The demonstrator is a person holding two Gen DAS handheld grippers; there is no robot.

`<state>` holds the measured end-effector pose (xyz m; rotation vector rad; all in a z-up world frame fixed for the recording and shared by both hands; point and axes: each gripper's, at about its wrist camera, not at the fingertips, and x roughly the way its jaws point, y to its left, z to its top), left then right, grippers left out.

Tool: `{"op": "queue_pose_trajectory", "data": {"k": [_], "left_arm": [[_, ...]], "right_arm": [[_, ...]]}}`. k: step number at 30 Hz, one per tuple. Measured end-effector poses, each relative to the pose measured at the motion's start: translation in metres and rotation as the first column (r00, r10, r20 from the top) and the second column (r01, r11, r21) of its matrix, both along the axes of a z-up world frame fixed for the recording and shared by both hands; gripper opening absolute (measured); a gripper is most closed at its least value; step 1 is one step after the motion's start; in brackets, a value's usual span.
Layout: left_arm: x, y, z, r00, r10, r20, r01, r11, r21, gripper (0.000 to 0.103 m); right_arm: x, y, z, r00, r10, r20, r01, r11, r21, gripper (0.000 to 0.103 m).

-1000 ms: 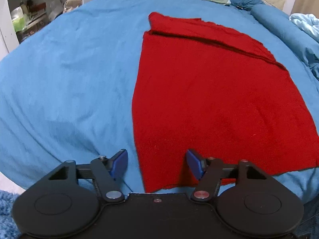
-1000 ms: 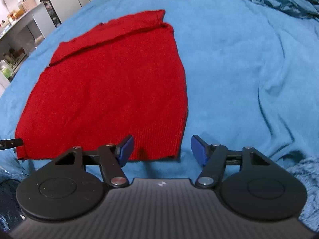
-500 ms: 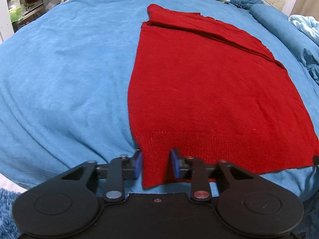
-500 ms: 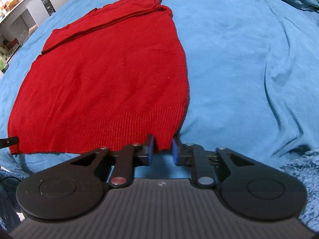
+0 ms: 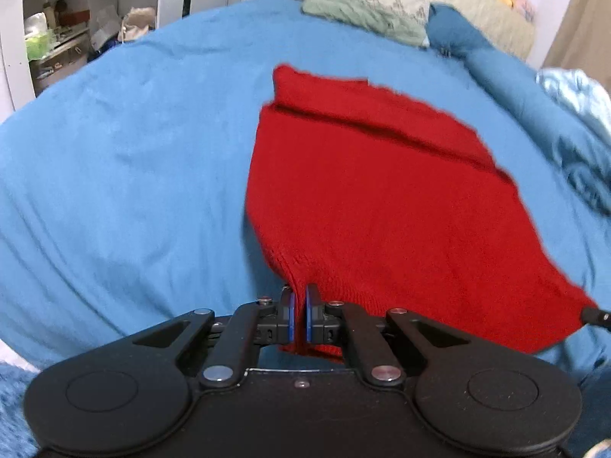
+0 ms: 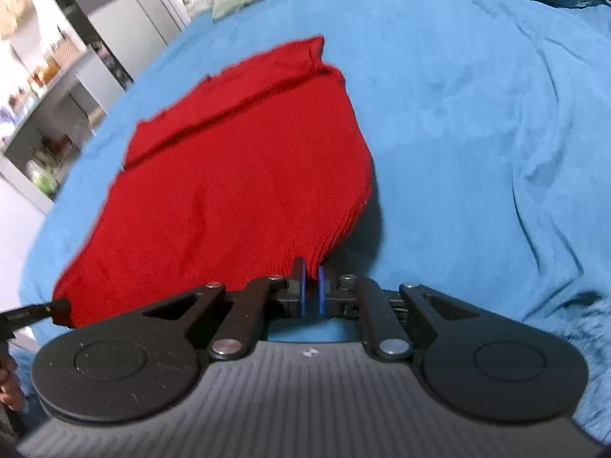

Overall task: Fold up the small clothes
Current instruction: 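Grasp the sweater hem with the left gripper while the right gripper grasps it too, then lift the hem with both grippers and fold it over toward the collar, releasing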

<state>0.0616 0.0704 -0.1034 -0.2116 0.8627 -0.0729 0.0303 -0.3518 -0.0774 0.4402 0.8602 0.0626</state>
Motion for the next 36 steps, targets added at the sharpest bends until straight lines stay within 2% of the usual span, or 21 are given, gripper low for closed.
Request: {"op": "queue_pose_trajectory", "data": {"k": [4, 7, 11, 14, 16, 18, 22, 26, 31, 33, 34, 35, 36], "left_arm": [[0.018, 0.009, 0.038, 0.997, 0.021, 0.076, -0.016, 0.998, -0.067, 0.004], [0.055, 0.015, 0.069, 0.99, 0.03, 0.138, -0.016, 0.994, -0.106, 0.004], [0.134, 0.017, 0.099, 0.982, 0.056, 0.18, -0.035, 0.992, -0.119, 0.004], [0.203, 0.008, 0.11, 0.968, 0.069, 0.241, -0.052, 0.996, -0.074, 0.004], [0.248, 0.004, 0.107, 0.965, 0.088, 0.247, -0.071, 0.995, -0.077, 0.004], [0.297, 0.004, 0.091, 0.966, 0.131, 0.225, -0.112, 0.989, -0.096, 0.004], [0.366, 0.001, 0.048, 0.969, 0.19, 0.155, -0.182, 0.981, -0.067, 0.004], [0.402, 0.006, 0.013, 0.969, 0.225, 0.106, -0.219, 0.974, -0.064, 0.004], [0.441, 0.009, -0.006, 0.976, 0.21, 0.054, -0.208, 0.977, -0.035, 0.006], [0.447, 0.011, -0.006, 0.973, 0.224, 0.047, -0.223, 0.974, -0.026, 0.015], [0.444, 0.012, -0.005, 0.971, 0.233, 0.059, -0.233, 0.972, -0.016, 0.022], [0.436, 0.013, -0.001, 0.97, 0.228, 0.081, -0.228, 0.974, -0.008, 0.04], [0.425, 0.011, 0.005, 0.972, 0.209, 0.111, -0.211, 0.977, 0.007, 0.051]], "right_arm": [[0.02, -0.017, 0.035, 0.996, -0.027, 0.082, 0.021, 0.997, 0.077, 0.021], [0.052, -0.029, 0.06, 0.989, -0.036, 0.144, 0.019, 0.993, 0.119, 0.021], [0.127, -0.038, 0.091, 0.976, -0.045, 0.211, 0.012, 0.988, 0.155, 0.021], [0.2, -0.04, 0.1, 0.967, -0.053, 0.248, 0.012, 0.987, 0.162, 0.021], [0.257, -0.043, 0.099, 0.965, -0.071, 0.251, 0.024, 0.983, 0.185, 0.021], [0.305, -0.042, 0.089, 0.967, -0.077, 0.242, 0.034, 0.984, 0.177, 0.021], [0.386, -0.034, 0.048, 0.981, -0.06, 0.187, 0.034, 0.99, 0.14, 0.021], [0.434, -0.031, 0.007, 0.986, -0.059, 0.155, 0.042, 0.993, 0.111, 0.021], [0.471, -0.036, -0.024, 0.993, -0.061, 0.105, 0.053, 0.996, 0.078, 0.022], [0.473, -0.033, -0.032, 0.993, -0.071, 0.092, 0.068, 0.997, 0.028, 0.026], [0.471, -0.032, -0.031, 0.992, -0.071, 0.106, 0.069, 0.997, 0.015, 0.032], [0.464, -0.03, -0.03, 0.99, -0.044, 0.133, 0.044, 0.999, 0.002, 0.051], [0.456, -0.027, -0.028, 0.987, -0.025, 0.159, 0.03, 0.999, -0.03, 0.062]]}}
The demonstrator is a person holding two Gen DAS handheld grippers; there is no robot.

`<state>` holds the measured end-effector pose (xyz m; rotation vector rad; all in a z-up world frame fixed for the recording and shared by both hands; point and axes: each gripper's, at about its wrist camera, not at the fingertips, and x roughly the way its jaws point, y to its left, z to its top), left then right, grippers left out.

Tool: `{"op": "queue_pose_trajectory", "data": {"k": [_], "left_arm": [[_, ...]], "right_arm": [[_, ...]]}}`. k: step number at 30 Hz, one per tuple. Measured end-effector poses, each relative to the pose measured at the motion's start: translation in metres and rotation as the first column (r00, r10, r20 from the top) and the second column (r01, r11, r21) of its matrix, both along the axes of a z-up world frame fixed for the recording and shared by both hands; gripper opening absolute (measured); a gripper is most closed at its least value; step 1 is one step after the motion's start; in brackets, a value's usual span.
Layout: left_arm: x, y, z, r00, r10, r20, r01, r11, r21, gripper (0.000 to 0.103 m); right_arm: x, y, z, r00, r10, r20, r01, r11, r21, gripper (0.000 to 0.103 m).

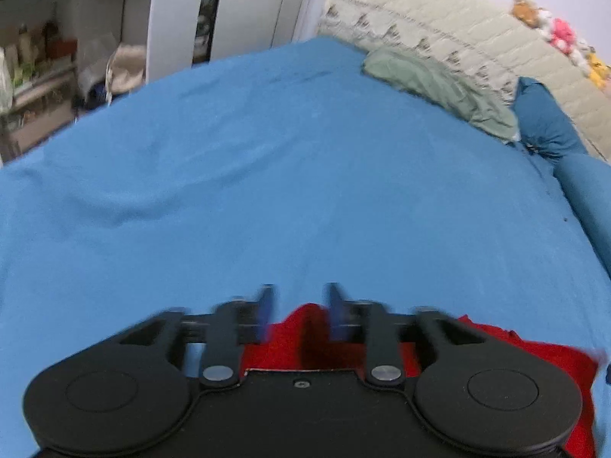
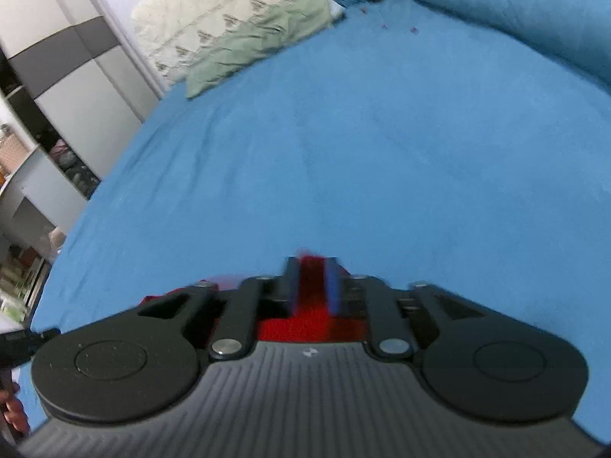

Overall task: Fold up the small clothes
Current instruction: 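Lift the hem with both grippers and fold it over toward the collar, releasing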

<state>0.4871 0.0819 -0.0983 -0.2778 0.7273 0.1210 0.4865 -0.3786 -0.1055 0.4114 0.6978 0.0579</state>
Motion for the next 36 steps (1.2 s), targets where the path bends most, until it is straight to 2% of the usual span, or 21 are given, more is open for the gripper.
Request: {"op": "queue_pose_trajectory", "data": {"k": [1, 3, 5, 9, 12, 14, 17, 19, 20, 23, 25, 28, 30, 33, 36], "left_arm": [[-0.012, -0.004, 0.006, 1.0, -0.017, 0.025, 0.016, 0.999, 0.03, 0.054], [-0.042, -0.011, 0.012, 0.995, -0.077, 0.064, 0.073, 0.995, 0.072, 0.064], [-0.065, -0.018, 0.008, 0.984, -0.16, 0.081, 0.154, 0.986, 0.068, 0.073], [-0.093, -0.033, -0.027, 0.964, -0.267, 0.003, 0.267, 0.963, 0.046, 0.075], [-0.095, -0.036, -0.054, 0.962, -0.264, -0.07, 0.268, 0.962, 0.06, 0.075], [-0.097, -0.034, -0.063, 0.958, -0.278, -0.067, 0.283, 0.957, 0.065, 0.075], [-0.094, -0.035, -0.062, 0.957, -0.276, -0.087, 0.282, 0.957, 0.065, 0.075], [-0.093, -0.034, -0.061, 0.958, -0.273, -0.093, 0.278, 0.959, 0.055, 0.08], [-0.09, -0.035, -0.061, 0.955, -0.28, -0.096, 0.286, 0.957, 0.052, 0.086], [-0.089, -0.048, -0.059, 0.949, -0.291, -0.124, 0.303, 0.948, 0.094, 0.092], [-0.091, -0.058, -0.051, 0.947, -0.29, -0.14, 0.309, 0.941, 0.137, 0.092], [-0.11, -0.075, -0.021, 0.935, -0.353, -0.045, 0.355, 0.92, 0.168, 0.093], [-0.115, -0.09, -0.006, 0.916, -0.4, -0.018, 0.397, 0.903, 0.166, 0.103], [-0.106, -0.115, -0.005, 0.899, -0.434, -0.061, 0.438, 0.891, 0.117, 0.103], [-0.093, -0.134, -0.023, 0.9, -0.421, -0.115, 0.431, 0.898, 0.087, 0.103]], "right_arm": [[-0.013, 0.006, 0.004, 0.999, 0.015, 0.029, -0.014, 0.999, -0.046, 0.073], [-0.04, 0.019, 0.006, 0.993, 0.099, 0.069, -0.091, 0.989, -0.12, 0.073], [-0.064, 0.032, 0.0, 0.985, 0.159, 0.067, -0.149, 0.98, -0.132, 0.074], [-0.091, 0.05, -0.025, 0.977, 0.211, 0.031, -0.206, 0.971, -0.125, 0.076], [-0.1, 0.055, -0.044, 0.979, 0.202, -0.005, -0.2, 0.966, -0.165, 0.076], [-0.107, 0.055, -0.05, 0.983, 0.185, -0.008, -0.183, 0.96, -0.212, 0.076], [-0.108, 0.052, -0.059, 0.987, 0.159, -0.012, -0.158, 0.966, -0.206, 0.075], [-0.103, 0.053, -0.06, 0.989, 0.147, -0.017, -0.148, 0.968, -0.204, 0.076], [-0.1, 0.055, -0.059, 0.99, 0.142, -0.024, -0.144, 0.968, -0.207, 0.076], [-0.096, 0.057, -0.051, 0.987, 0.154, -0.046, -0.161, 0.961, -0.226, 0.076], [-0.102, 0.055, -0.035, 0.987, 0.16, -0.017, -0.16, 0.962, -0.223, 0.076], [-0.116, 0.041, -0.007, 0.991, 0.131, 0.009, -0.129, 0.981, -0.144, 0.078], [-0.125, 0.03, 0.004, 0.994, 0.109, -0.01, -0.11, 0.989, -0.103, 0.083], [-0.133, 0.021, 0.005, 0.996, 0.088, -0.027, -0.091, 0.987, -0.134, 0.083], [-0.136, 0.016, -0.01, 0.996, 0.073, -0.06, -0.084, 0.978, -0.193, 0.083]]}}
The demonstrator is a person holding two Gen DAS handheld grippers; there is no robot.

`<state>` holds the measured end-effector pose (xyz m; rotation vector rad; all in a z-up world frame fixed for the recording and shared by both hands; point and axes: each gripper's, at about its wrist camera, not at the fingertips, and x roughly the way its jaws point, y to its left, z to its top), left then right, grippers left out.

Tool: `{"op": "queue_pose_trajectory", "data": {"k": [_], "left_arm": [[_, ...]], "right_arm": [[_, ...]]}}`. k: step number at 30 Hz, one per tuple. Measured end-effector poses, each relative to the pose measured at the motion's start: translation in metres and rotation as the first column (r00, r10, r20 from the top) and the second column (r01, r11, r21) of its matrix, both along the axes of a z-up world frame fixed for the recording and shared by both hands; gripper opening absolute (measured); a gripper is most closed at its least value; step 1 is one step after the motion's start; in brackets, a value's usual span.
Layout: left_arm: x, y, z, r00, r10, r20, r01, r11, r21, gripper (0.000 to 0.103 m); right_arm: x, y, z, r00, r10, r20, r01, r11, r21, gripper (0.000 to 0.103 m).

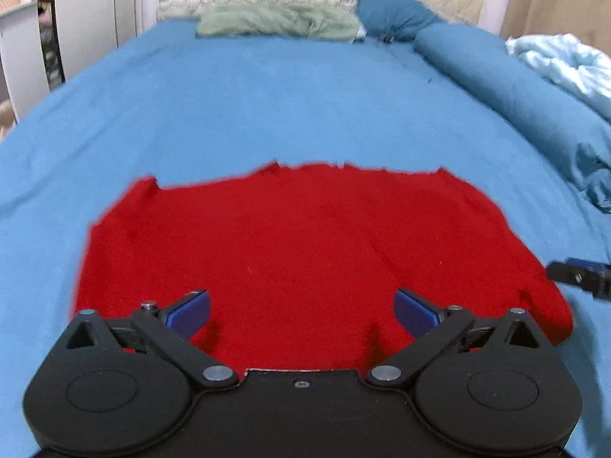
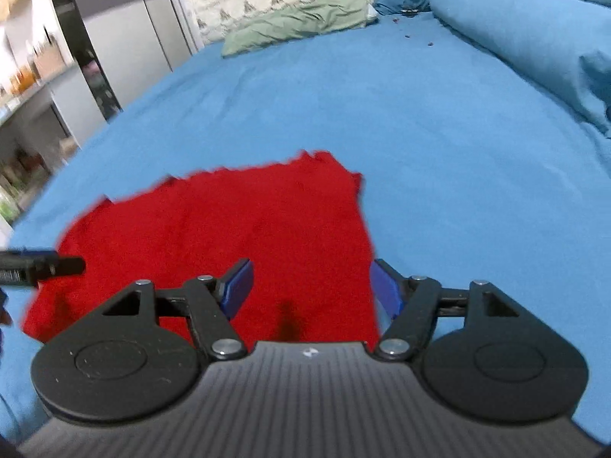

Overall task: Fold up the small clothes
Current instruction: 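Lift the hem with both grippers and fold it over toward the collar, releasing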

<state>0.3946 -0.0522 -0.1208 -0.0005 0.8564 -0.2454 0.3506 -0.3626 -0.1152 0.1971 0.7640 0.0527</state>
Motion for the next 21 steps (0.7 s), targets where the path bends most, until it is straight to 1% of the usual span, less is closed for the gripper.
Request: {"op": "queue_pose_trajectory", "data": {"k": [3, 6, 8, 9, 12, 14, 15, 16, 17, 18, 19, 21], "left_arm": [[0.008, -0.011, -0.021, 0.999, 0.007, -0.052, -0.007, 1.0, 0.002, 0.103], [0.012, -0.017, -0.036, 0.997, 0.013, -0.074, -0.01, 0.999, 0.034, 0.103], [0.009, -0.019, -0.039, 0.997, 0.011, -0.07, -0.008, 0.999, 0.043, 0.103], [0.008, -0.018, -0.042, 0.997, 0.011, -0.075, -0.008, 0.999, 0.043, 0.103], [0.011, -0.017, -0.044, 0.995, 0.005, -0.103, 0.001, 0.999, 0.052, 0.103], [0.012, -0.018, -0.044, 0.993, 0.002, -0.114, 0.005, 0.998, 0.058, 0.103], [0.012, -0.018, -0.043, 0.993, 0.001, -0.116, 0.006, 0.998, 0.059, 0.103], [0.011, -0.019, -0.043, 0.993, -0.003, -0.117, 0.01, 0.998, 0.06, 0.103], [0.013, -0.019, -0.044, 0.993, -0.005, -0.115, 0.012, 0.998, 0.061, 0.103], [0.013, -0.02, -0.043, 0.994, -0.008, -0.112, 0.015, 0.998, 0.064, 0.103], [0.013, -0.02, -0.043, 0.994, -0.01, -0.109, 0.018, 0.998, 0.068, 0.103], [0.011, -0.02, -0.04, 0.995, -0.009, -0.104, 0.016, 0.997, 0.07, 0.103]], "right_arm": [[-0.002, -0.007, -0.02, 1.0, -0.015, -0.009, 0.015, 1.0, -0.013, 0.083], [-0.004, -0.008, -0.041, 1.0, -0.007, -0.015, 0.006, 0.999, -0.035, 0.081], [-0.008, -0.006, -0.051, 1.0, 0.008, 0.01, -0.007, 0.999, -0.049, 0.081], [-0.011, -0.004, -0.054, 0.999, 0.014, 0.033, -0.012, 0.998, -0.058, 0.081], [-0.017, 0.002, -0.059, 0.997, 0.04, 0.067, -0.035, 0.996, -0.077, 0.08], [-0.019, 0.006, -0.06, 0.995, 0.061, 0.077, -0.054, 0.994, -0.09, 0.069], [-0.02, 0.008, -0.06, 0.994, 0.069, 0.08, -0.062, 0.994, -0.093, 0.066], [-0.02, 0.009, -0.059, 0.994, 0.072, 0.078, -0.065, 0.993, -0.094, 0.06], [-0.02, 0.01, -0.058, 0.995, 0.072, 0.072, -0.065, 0.994, -0.09, 0.051], [-0.018, 0.01, -0.056, 0.996, 0.068, 0.063, -0.064, 0.995, -0.077, 0.046], [-0.016, 0.009, -0.054, 0.997, 0.064, 0.048, -0.061, 0.997, -0.052, 0.033], [-0.012, 0.004, -0.046, 1.0, 0.02, 0.011, -0.021, 1.0, 0.018, 0.025]]}}
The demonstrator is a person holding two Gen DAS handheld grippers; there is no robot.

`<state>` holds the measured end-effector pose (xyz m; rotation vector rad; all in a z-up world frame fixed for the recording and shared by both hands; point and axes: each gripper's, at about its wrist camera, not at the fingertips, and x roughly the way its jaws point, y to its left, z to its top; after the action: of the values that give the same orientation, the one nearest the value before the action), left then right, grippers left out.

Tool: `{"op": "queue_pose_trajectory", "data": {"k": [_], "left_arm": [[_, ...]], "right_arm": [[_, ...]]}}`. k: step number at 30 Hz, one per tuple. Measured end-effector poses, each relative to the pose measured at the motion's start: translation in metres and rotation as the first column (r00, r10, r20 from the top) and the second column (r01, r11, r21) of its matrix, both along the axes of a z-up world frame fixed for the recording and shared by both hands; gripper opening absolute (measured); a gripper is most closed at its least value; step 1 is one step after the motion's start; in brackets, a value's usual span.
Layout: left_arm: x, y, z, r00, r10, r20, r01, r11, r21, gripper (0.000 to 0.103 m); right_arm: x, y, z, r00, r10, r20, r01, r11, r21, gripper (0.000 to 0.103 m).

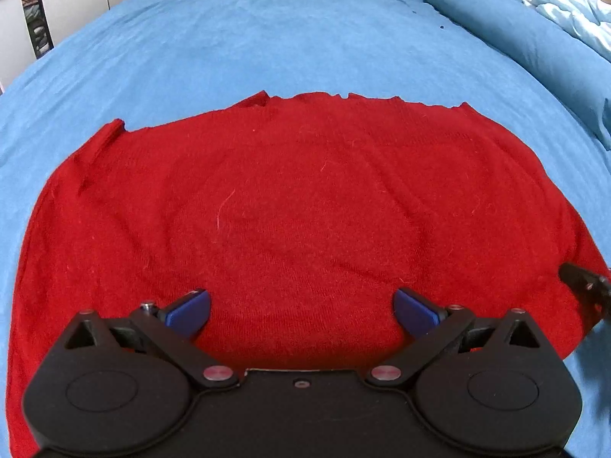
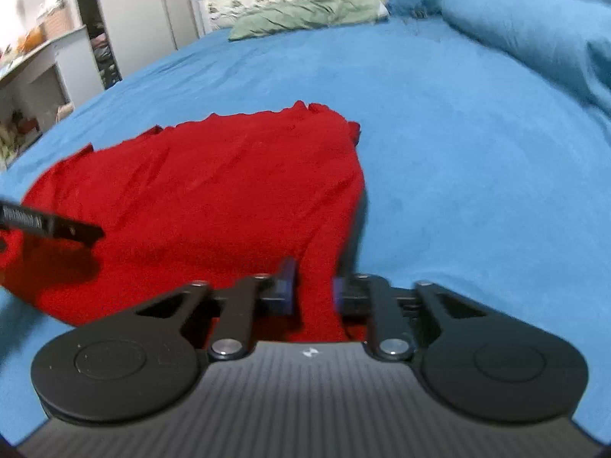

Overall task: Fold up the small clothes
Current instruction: 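Lift the hem with both grippers and fold it over toward the collar, releasing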

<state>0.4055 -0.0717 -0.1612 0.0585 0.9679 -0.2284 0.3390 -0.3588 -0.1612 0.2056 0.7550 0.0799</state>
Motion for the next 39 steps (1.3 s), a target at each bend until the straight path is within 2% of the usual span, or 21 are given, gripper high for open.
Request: {"op": "queue_pose_trajectory", "data": {"k": [3, 6, 10, 12, 15, 17, 19, 22, 24, 27, 28, 29, 30, 32, 34, 36, 39], "left_arm": [[-0.003, 0.009, 0.009, 1.0, 0.0, 0.025, 0.0, 1.0, -0.021, 0.103], [-0.015, 0.029, 0.032, 0.995, 0.011, 0.102, -0.012, 1.0, 0.004, 0.103], [-0.04, 0.076, 0.063, 0.986, 0.045, 0.16, -0.047, 0.999, 0.006, 0.103], [-0.055, 0.102, 0.069, 0.983, 0.065, 0.172, -0.065, 0.998, -0.006, 0.103], [-0.079, 0.139, 0.064, 0.979, 0.108, 0.17, -0.105, 0.994, -0.026, 0.103], [-0.089, 0.159, 0.049, 0.978, 0.151, 0.144, -0.148, 0.988, -0.033, 0.103], [-0.087, 0.171, 0.034, 0.983, 0.172, 0.071, -0.169, 0.984, -0.05, 0.103], [-0.086, 0.181, 0.027, 0.984, 0.174, 0.035, -0.171, 0.982, -0.081, 0.103], [-0.087, 0.184, 0.025, 0.987, 0.161, 0.03, -0.158, 0.983, -0.092, 0.103], [-0.082, 0.189, 0.027, 0.99, 0.141, 0.02, -0.136, 0.98, -0.143, 0.103], [-0.083, 0.19, 0.028, 0.991, 0.132, 0.023, -0.127, 0.978, -0.163, 0.103], [-0.084, 0.191, 0.031, 0.992, 0.125, 0.03, -0.117, 0.976, -0.183, 0.103], [-0.084, 0.192, 0.034, 0.992, 0.123, 0.038, -0.113, 0.973, -0.2, 0.103], [-0.09, 0.193, 0.036, 0.991, 0.124, 0.05, -0.11, 0.967, -0.228, 0.103], [-0.09, 0.193, 0.038, 0.991, 0.127, 0.051, -0.111, 0.963, -0.246, 0.103], [-0.092, 0.194, 0.038, 0.991, 0.129, 0.045, -0.114, 0.962, -0.25, 0.103], [-0.091, 0.193, 0.036, 0.989, 0.144, 0.04, -0.131, 0.962, -0.239, 0.103]], "right_arm": [[0.003, -0.012, 0.025, 0.998, -0.061, -0.015, 0.063, 0.985, 0.161, 0.023], [0.008, -0.003, 0.064, 0.998, -0.048, 0.041, 0.034, 0.957, 0.288, 0.023], [0.026, 0.055, 0.12, 0.982, 0.096, 0.164, -0.149, 0.924, 0.352, 0.023], [0.039, 0.103, 0.135, 0.956, 0.213, 0.199, -0.275, 0.886, 0.373, 0.023], [0.06, 0.187, 0.129, 0.893, 0.413, 0.178, -0.449, 0.807, 0.382, 0.023], [0.072, 0.243, 0.107, 0.851, 0.513, 0.117, -0.517, 0.773, 0.368, 0.023], [0.085, 0.289, 0.073, 0.817, 0.576, 0.015, -0.54, 0.758, 0.366, 0.023], [0.094, 0.321, 0.034, 0.802, 0.589, -0.101, -0.525, 0.775, 0.35, 0.023], [0.095, 0.321, 0.029, 0.803, 0.587, -0.097, -0.524, 0.775, 0.354, 0.024], [0.094, 0.312, 0.044, 0.799, 0.597, -0.071, -0.54, 0.765, 0.351, 0.041], [0.091, 0.305, 0.054, 0.81, 0.585, -0.048, -0.538, 0.773, 0.335, 0.062], [0.084, 0.293, 0.067, 0.827, 0.563, 0.005, -0.535, 0.783, 0.319, 0.073], [0.073, 0.283, 0.077, 0.84, 0.54, 0.052, -0.528, 0.793, 0.303, 0.075], [0.049, 0.259, 0.094, 0.878, 0.458, 0.136, -0.478, 0.845, 0.239, 0.083], [0.018, 0.235, 0.095, 0.906, 0.374, 0.198, -0.406, 0.9, 0.156, 0.089], [-0.013, 0.223, 0.083, 0.926, 0.31, 0.215, -0.331, 0.941, 0.069, 0.089], [-0.044, 0.222, 0.052, 0.949, 0.255, 0.187, -0.251, 0.967, -0.045, 0.089]]}}
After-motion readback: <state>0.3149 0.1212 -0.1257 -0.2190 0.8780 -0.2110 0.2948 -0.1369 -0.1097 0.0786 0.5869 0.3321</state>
